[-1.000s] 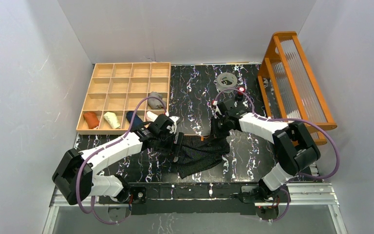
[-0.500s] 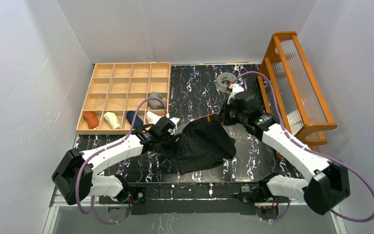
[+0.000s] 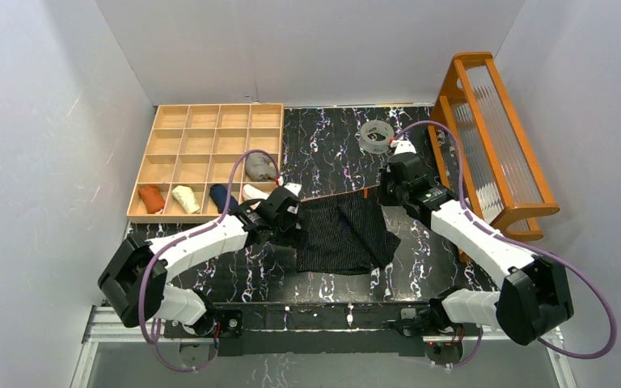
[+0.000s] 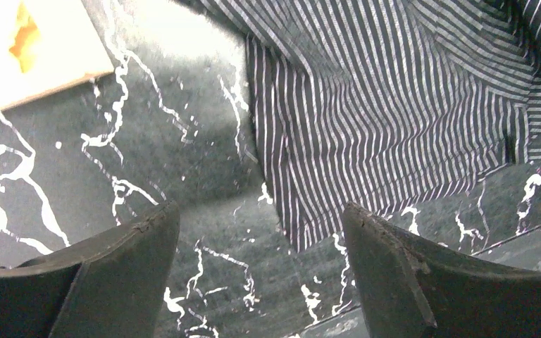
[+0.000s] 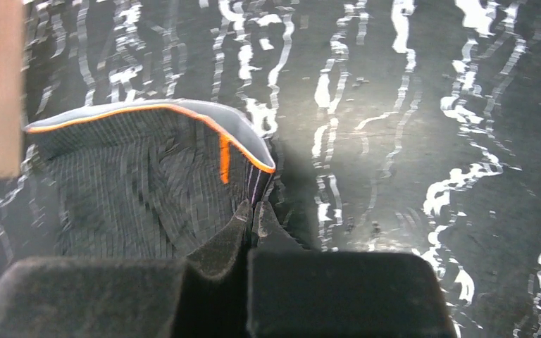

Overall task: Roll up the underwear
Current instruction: Flatten out the underwear at the center of the board.

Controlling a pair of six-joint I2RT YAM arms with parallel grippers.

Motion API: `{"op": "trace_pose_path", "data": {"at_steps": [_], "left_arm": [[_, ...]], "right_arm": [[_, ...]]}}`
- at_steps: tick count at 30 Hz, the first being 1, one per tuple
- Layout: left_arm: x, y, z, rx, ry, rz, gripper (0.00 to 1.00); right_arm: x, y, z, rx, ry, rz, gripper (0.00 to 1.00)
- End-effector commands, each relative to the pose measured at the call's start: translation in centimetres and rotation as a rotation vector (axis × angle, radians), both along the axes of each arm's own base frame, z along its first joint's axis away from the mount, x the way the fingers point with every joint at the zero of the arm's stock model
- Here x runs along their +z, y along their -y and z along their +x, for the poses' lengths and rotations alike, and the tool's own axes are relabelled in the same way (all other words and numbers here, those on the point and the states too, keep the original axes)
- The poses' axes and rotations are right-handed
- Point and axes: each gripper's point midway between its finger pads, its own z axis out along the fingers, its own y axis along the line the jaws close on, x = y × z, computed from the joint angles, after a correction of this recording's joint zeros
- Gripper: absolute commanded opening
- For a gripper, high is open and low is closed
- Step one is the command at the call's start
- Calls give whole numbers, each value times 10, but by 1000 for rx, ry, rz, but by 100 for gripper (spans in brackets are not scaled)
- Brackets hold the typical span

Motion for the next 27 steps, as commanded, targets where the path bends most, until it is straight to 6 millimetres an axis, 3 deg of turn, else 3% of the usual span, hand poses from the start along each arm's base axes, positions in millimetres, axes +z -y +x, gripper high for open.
{"op": "trace_pose_path", "data": {"at_steps": [1, 5, 8, 10, 13, 15, 18, 20, 24, 27], "left_arm": [[11, 15, 19, 14, 39, -14, 83], [6, 29, 23, -1, 27, -43, 84], [-2, 37, 25, -21, 1, -42, 84], [-9, 42, 27, -33, -17, -35, 83], [-16, 47, 26, -49, -32, -22, 82], [-13, 51, 26, -55, -27, -35, 82], [1, 60, 30, -69, 6, -83, 82], [16, 71, 36, -86, 43, -139, 82], [40, 115, 40, -190, 58, -322, 81], [29, 140, 46, -231, 5, -358, 73]], "right_arm": [[9, 43, 33, -174, 39, -45, 1], [17, 72, 63, -216, 49, -86, 1], [17, 70, 79, -163, 51, -124, 1], [2, 62, 84, -115, -22, -144, 19], [-18, 73, 81, -153, -162, -232, 43], [-8, 66, 80, -131, -141, -195, 45], [10, 51, 66, -88, -99, -80, 46], [8, 39, 50, -40, -112, 2, 46], [-26, 38, 19, -49, -204, 50, 44], [-53, 40, 3, -78, -303, 69, 43]]}}
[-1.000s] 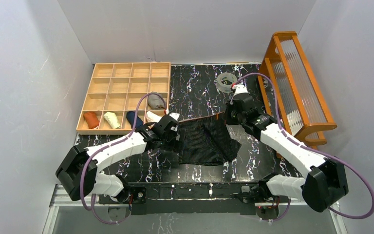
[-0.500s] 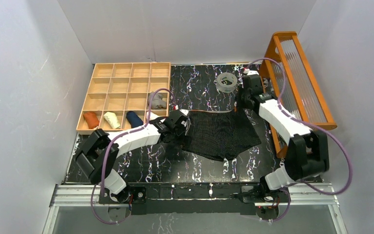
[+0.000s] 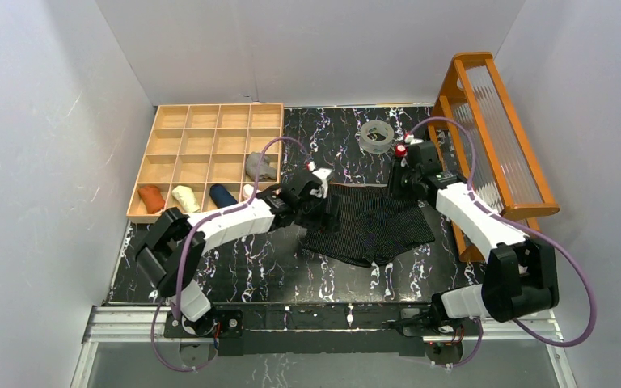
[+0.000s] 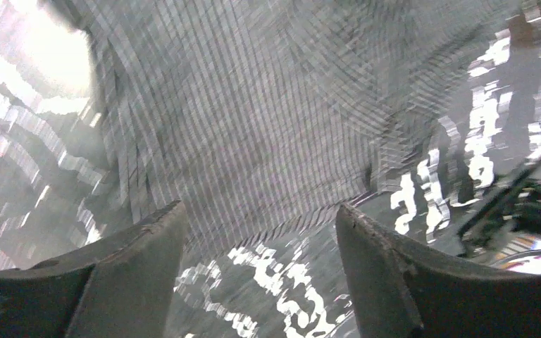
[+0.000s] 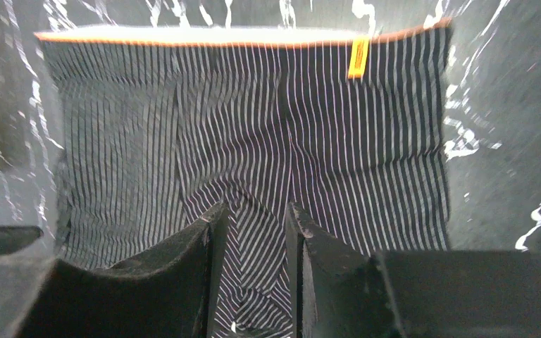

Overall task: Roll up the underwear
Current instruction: Flatten out the underwear at the center of the board.

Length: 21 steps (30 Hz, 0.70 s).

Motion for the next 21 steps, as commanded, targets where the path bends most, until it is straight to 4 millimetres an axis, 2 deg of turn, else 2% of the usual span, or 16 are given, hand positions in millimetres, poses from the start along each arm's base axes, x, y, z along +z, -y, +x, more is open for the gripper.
{"op": "trace_pose_path", "data": {"at_steps": [1, 3, 5, 7, 11, 16, 19, 21], "left_arm": [[14, 54, 14, -96, -5, -152, 68], [-3, 60, 20, -75, -29, -147, 63], [-19, 58, 16, -65, -65, -121, 60], [-40, 39, 15, -1, -88, -34, 58], [-74, -5, -5, 77, -139, 114, 53], [-86, -57, -34, 151, -156, 211, 53], [-79, -83, -48, 168, -139, 250, 54], [-72, -90, -51, 159, -113, 249, 57]], "right_arm": [[-40, -10, -25, -16, -154, 90, 43], [-50, -13, -31, -15, -189, 111, 43], [-56, -15, -35, -14, -207, 123, 43], [-63, -15, -40, -14, -230, 127, 44], [-86, -17, -59, -12, -323, 141, 48], [-98, -39, -90, 42, -428, 237, 48], [-97, -63, -114, 91, -458, 234, 49], [-94, -76, -128, 101, -463, 219, 51]]}}
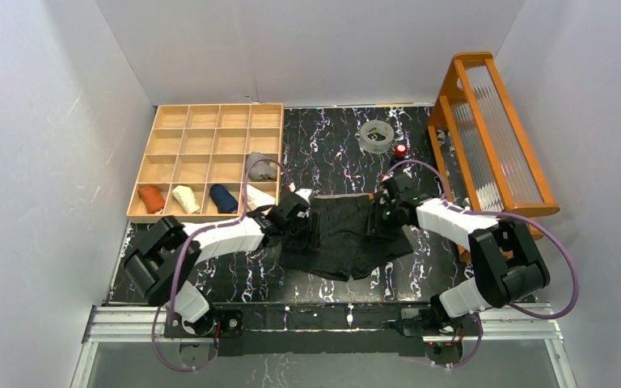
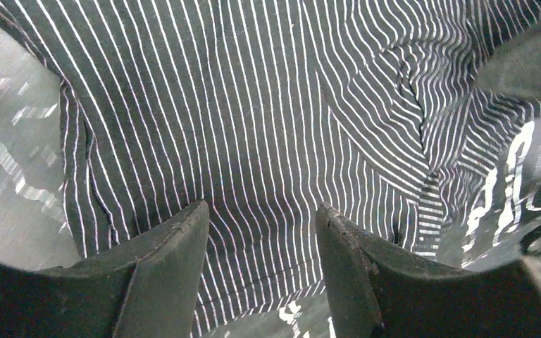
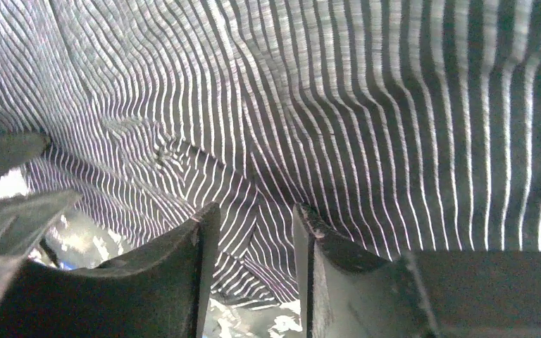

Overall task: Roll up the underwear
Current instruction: Flatten out the underwear at the center of the board.

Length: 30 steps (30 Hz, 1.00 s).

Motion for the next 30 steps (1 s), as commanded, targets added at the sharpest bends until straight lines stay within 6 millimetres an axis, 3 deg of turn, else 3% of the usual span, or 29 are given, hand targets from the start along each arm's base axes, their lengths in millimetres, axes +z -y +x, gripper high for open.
{"op": "trace_pose_path", "data": {"at_steps": [1, 3, 7, 11, 14, 18, 23, 26, 30], "left_arm": [[-22, -65, -35, 26, -59, 216, 58], [-10, -64, -32, 20, -26, 193, 60], [24, -47, -17, 1, 51, 118, 71], [52, -28, -6, -19, 87, 53, 76], [62, -19, -5, -29, 80, 21, 77], [63, -29, -10, 0, 79, 25, 77], [62, -49, -21, 57, 82, 22, 77], [58, -52, -29, 64, 67, 4, 77], [38, -57, -42, 37, 22, 14, 77]], "right_arm": [[6, -32, -38, 35, -32, 20, 54], [16, -25, -29, -14, 39, -8, 57], [63, -15, 24, -38, 288, -66, 67], [77, -9, 70, -28, 317, -79, 55], [71, -17, 83, 7, 270, -48, 47], [49, -23, 85, 22, 205, -45, 31], [23, -15, 88, 21, 189, -106, 28], [7, -2, 104, 21, 222, -199, 27], [-6, 4, 130, 6, 297, -269, 25]]}}
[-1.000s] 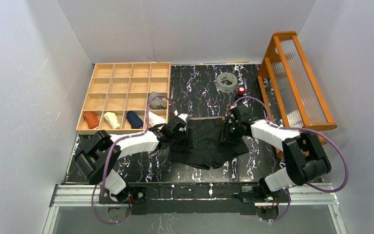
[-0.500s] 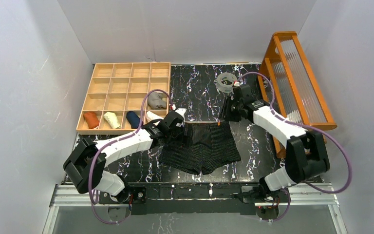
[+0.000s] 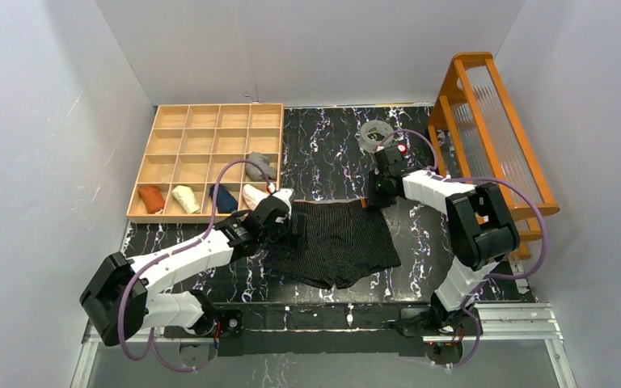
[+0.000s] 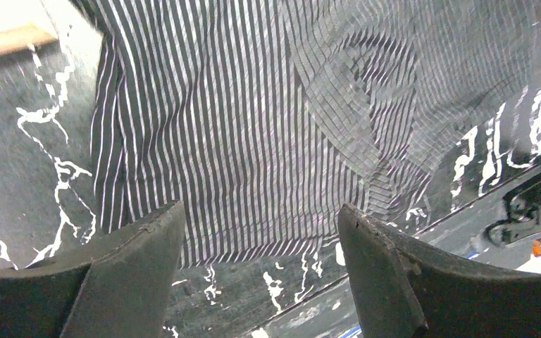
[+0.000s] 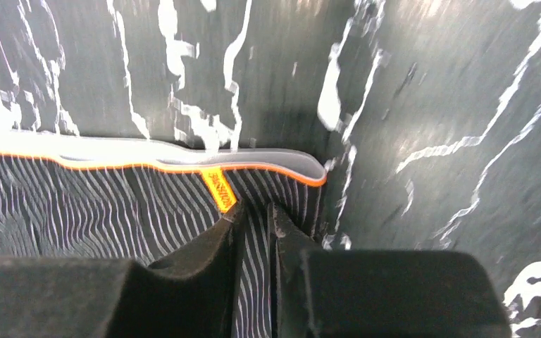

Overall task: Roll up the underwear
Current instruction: Flatten out the underwear at the center of the board.

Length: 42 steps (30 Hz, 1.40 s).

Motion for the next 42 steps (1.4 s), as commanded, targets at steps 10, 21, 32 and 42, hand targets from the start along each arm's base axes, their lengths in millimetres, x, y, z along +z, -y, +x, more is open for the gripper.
{"op": "trace_pose_path", "data": {"at_steps": [10, 21, 32, 42], "left_arm": [[-70, -27, -35, -17, -164, 126, 70], [-2, -49, -13, 216, 83, -68, 73], [16, -16, 4, 228, 93, -205, 73], [-15, 18, 7, 138, 14, -229, 58]], "right_arm": [[3, 26, 47, -79, 182, -154, 36], [99, -107, 29, 250, 175, 448, 41], [58, -220, 1, 407, 1, 566, 19], [29, -235, 20, 400, 13, 541, 18]]}}
